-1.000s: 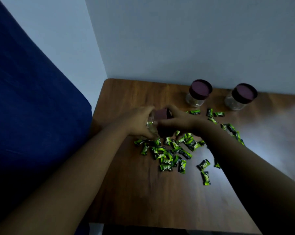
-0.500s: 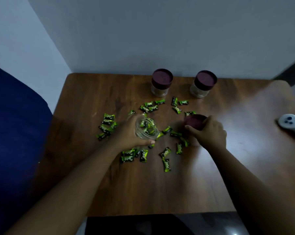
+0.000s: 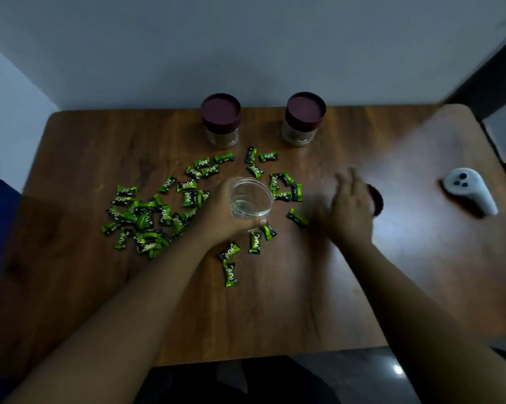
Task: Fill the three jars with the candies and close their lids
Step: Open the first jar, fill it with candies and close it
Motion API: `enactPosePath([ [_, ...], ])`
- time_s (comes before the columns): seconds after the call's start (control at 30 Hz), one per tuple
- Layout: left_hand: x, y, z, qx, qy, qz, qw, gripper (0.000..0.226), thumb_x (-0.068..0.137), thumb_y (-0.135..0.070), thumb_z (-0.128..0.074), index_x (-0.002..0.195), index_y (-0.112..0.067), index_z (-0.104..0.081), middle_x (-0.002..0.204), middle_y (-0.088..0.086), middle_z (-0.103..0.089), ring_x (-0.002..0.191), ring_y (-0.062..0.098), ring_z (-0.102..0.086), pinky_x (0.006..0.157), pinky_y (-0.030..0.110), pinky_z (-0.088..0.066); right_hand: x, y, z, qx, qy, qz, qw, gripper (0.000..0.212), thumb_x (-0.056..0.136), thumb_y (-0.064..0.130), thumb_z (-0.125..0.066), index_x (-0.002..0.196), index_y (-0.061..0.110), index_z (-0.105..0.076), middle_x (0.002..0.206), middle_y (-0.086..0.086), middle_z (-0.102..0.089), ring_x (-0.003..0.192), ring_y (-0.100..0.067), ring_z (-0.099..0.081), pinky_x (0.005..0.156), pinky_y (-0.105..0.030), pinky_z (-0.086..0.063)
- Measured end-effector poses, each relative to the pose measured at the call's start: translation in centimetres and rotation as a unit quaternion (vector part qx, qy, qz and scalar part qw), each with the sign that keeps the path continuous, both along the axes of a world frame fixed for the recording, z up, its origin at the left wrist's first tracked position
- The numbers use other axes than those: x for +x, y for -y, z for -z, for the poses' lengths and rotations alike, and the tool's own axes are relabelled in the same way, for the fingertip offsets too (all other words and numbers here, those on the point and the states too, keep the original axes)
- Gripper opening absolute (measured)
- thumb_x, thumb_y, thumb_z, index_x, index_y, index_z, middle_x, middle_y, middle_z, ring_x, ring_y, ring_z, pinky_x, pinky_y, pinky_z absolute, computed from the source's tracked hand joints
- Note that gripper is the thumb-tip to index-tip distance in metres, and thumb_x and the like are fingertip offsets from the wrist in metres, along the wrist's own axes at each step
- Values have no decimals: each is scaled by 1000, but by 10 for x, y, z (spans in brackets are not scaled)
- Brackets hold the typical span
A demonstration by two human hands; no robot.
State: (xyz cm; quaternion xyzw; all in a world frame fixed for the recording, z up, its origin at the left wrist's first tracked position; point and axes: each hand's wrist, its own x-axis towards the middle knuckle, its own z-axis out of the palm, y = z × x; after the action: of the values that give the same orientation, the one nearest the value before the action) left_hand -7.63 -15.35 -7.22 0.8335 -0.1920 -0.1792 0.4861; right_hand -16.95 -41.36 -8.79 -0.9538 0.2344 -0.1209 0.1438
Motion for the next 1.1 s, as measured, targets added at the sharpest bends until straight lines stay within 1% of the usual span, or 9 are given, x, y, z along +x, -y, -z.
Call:
enactPosePath([
  [0.1, 4, -3, -2, -15, 12, -35, 999, 90, 57, -44, -95, 133, -35, -48, 132, -15, -59, 120, -1, -59, 101, 33, -52, 18, -30, 20, 47, -18, -148, 988, 71, 93, 38, -62, 152, 7, -38, 165, -18, -27, 147, -38, -34, 114, -49, -37],
  [0.3, 11, -50, -10, 7, 60, -95, 994, 89, 57, -55, -90, 132, -46, -44, 132, -20, -57, 122, -2, -56, 100, 24, -48, 59, -68, 61, 61, -118, -190, 973, 90, 95, 77, -26, 163, 22, -7, 171, -14, 1, 157, -35, 4, 127, -52, -2],
  [0.43, 6, -83, -5, 12, 67, -153, 986, 96, 58, -39, -97, 138, -22, -47, 135, -8, -58, 124, 5, -57, 100, 23, -49, 76, -108, 62, 51, -82, -337, 936, 92, 91, 79, -34, 163, 24, -15, 170, -15, -9, 158, -32, -4, 126, -56, -8],
  [0.53, 2, -104, 1, 9, 71, -180, 981, 94, 59, -35, -97, 137, -23, -46, 133, -20, -56, 120, -4, -56, 97, 17, -48, 84, -146, 60, 42, -67, -402, 912, 103, 81, 88, -38, 162, 27, -18, 170, -16, -11, 157, -35, -7, 125, -57, -6],
  [0.63, 2, -126, 6, 16, 78, -202, 976, 98, 57, -39, -97, 138, -20, -47, 136, -10, -57, 127, 9, -56, 104, 35, -49, 88, -182, 63, 10, -60, -451, 891, 99, 79, 87, -43, 157, 27, -32, 168, -18, -18, 155, -40, -12, 121, -66, -13],
  [0.73, 0, -150, 11, 7, 82, -221, 972, 91, 56, -48, -93, 134, -39, -46, 133, -15, -59, 125, 9, -58, 104, 38, -50, 93, -198, 65, -34, -40, -446, 893, 71, 86, 76, -45, 145, 35, -47, 158, -13, -38, 147, -40, -31, 114, -68, -22],
  [0.83, 0, -167, 10, 4, 85, -238, 967, 89, 57, -47, -92, 130, -54, -43, 130, -27, -57, 123, 0, -57, 100, 24, -50, 102, -195, 66, -57, 3, -442, 895, 45, 90, 59, -55, 127, 35, -61, 128, -8, -58, 115, -37, -52, 92, -50, -42],
  [1.0, 15, -175, 14, 1, 68, -211, 975, 95, 57, -43, -93, 137, -22, -47, 134, -4, -59, 124, 9, -58, 103, 39, -51, 112, -179, 56, -85, -27, -451, 888, 36, 92, 47, -62, 115, 20, -67, 106, -13, -61, 91, -39, -61, 60, -41, -54],
  [1.1, 26, -170, 9, 19, 79, -180, 980, 99, 54, -49, -91, 139, -20, -47, 133, -4, -59, 122, 9, -59, 103, 39, -50, 118, -176, 41, -25, -67, -405, 912, 33, 96, 49, -57, 112, 20, -66, 102, -10, -66, 86, -38, -67, 61, -41, -55],
])
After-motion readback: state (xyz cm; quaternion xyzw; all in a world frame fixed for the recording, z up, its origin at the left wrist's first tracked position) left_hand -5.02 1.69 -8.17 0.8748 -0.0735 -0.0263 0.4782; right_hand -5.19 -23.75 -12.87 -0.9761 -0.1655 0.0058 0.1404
